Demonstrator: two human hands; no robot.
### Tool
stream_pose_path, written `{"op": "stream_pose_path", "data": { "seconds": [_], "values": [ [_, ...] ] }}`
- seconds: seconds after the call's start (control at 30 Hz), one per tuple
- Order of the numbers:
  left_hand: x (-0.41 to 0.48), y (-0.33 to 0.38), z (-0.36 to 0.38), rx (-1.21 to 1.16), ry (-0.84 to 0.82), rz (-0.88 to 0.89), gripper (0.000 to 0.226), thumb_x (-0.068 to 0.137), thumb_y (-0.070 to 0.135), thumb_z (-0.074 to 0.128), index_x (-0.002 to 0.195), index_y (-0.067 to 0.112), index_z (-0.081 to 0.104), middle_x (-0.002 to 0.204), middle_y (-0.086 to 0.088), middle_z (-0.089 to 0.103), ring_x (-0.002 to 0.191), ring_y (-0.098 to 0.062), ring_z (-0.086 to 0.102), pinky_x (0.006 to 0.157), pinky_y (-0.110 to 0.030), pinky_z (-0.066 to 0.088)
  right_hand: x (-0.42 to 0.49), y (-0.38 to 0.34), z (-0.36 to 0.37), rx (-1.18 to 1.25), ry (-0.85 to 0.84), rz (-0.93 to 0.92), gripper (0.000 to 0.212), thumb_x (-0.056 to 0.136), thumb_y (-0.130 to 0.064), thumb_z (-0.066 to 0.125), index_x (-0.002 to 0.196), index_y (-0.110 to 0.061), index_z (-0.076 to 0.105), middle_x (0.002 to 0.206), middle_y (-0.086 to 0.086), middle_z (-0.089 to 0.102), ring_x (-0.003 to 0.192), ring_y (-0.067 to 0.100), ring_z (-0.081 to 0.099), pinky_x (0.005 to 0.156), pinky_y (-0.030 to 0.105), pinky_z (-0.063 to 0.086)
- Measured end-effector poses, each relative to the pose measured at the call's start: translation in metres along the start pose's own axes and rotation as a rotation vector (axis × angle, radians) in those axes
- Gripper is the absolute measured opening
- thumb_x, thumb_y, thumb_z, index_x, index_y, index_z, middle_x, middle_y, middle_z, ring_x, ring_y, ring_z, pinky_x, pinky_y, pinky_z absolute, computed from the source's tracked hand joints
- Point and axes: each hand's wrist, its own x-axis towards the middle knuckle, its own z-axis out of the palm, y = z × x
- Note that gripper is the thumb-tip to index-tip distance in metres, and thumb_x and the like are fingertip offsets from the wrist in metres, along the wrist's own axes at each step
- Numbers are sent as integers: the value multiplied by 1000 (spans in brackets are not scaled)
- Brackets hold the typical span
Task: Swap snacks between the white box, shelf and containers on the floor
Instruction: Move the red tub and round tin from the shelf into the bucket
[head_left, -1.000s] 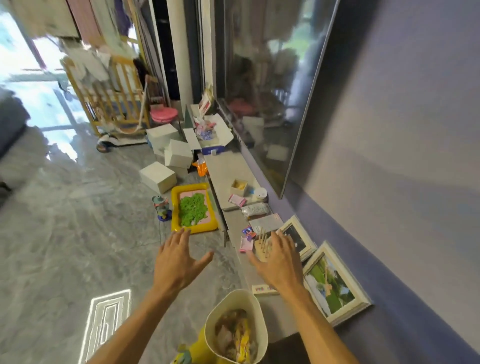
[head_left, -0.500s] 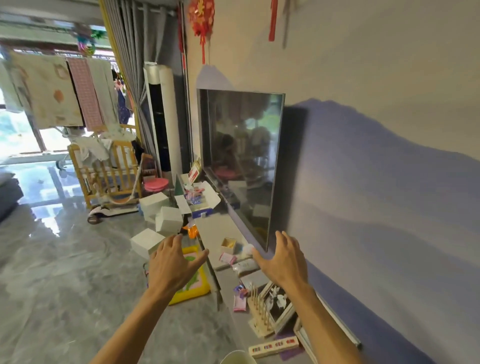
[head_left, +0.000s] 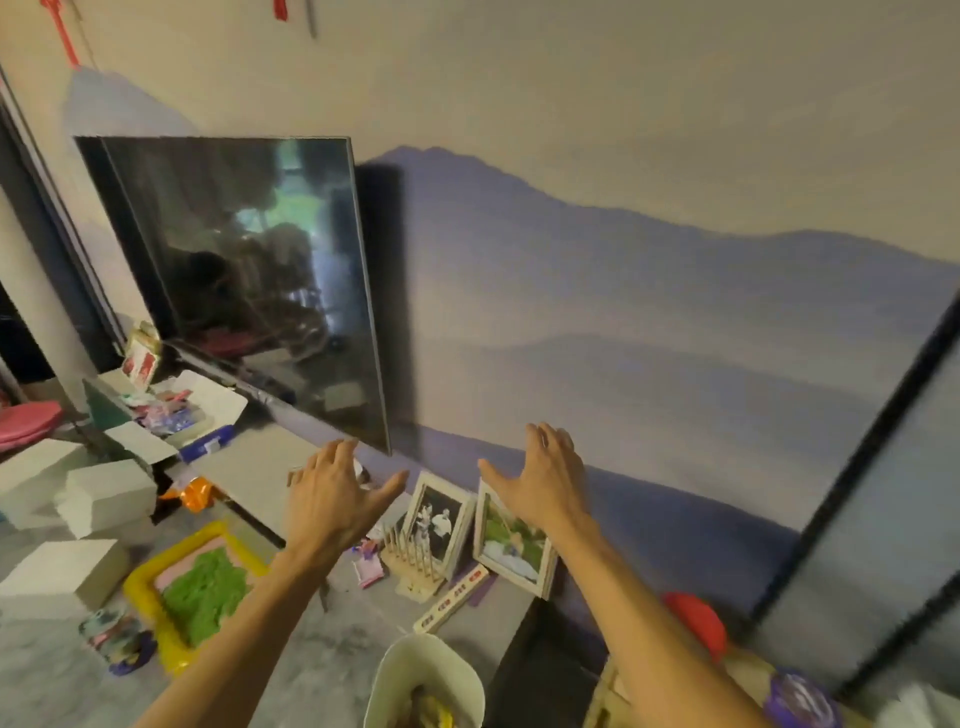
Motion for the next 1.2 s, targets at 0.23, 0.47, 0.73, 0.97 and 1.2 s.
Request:
{"op": "stream_pose_path", "data": {
  "seconds": [0.23, 0.47, 0.73, 0.97, 1.2],
  "values": [
    [-36, 66, 40, -134, -166, 187, 111, 76, 103, 40, 156, 25, 45, 163, -7, 47, 141, -36, 53, 112, -60, 49, -87, 67, -33, -63, 77, 244, 104, 90, -84, 47, 161, -9, 34, 167, 11, 37, 154, 35, 32, 122, 49, 37],
    [-74, 155, 84, -186, -282, 408, 108, 80, 98, 41, 155, 21, 48, 159, -9, 52, 139, -35, 55, 110, -56, 52, -154, 162, -54, -74, 155, 508, 109, 83, -86, 49, 160, -10, 38, 165, 12, 41, 153, 35, 35, 121, 48, 38],
    [-98, 255, 158, -174, -400, 537, 113, 77, 98, 45, 157, 19, 44, 158, -12, 51, 139, -37, 55, 108, -56, 52, -199, 267, -53, -66, 199, 709, 96, 76, -84, 52, 137, -9, 56, 138, 11, 61, 132, 36, 52, 103, 47, 50],
    [-96, 318, 241, -76, -536, 544, 113, 74, 97, 47, 159, 23, 44, 161, -9, 47, 138, -39, 56, 109, -54, 50, -185, 365, -24, -25, 98, 771, 84, 83, -78, 63, 136, -12, 58, 136, 8, 62, 129, 32, 55, 96, 43, 51],
    [-97, 338, 339, 14, -675, 420, 125, 67, 104, 49, 161, 24, 32, 162, -8, 44, 141, -36, 53, 111, -58, 50, -164, 454, 31, 88, -46, 807, 69, 80, -73, 66, 124, -19, 58, 122, 0, 63, 118, 26, 62, 91, 41, 58]
  ]
}}
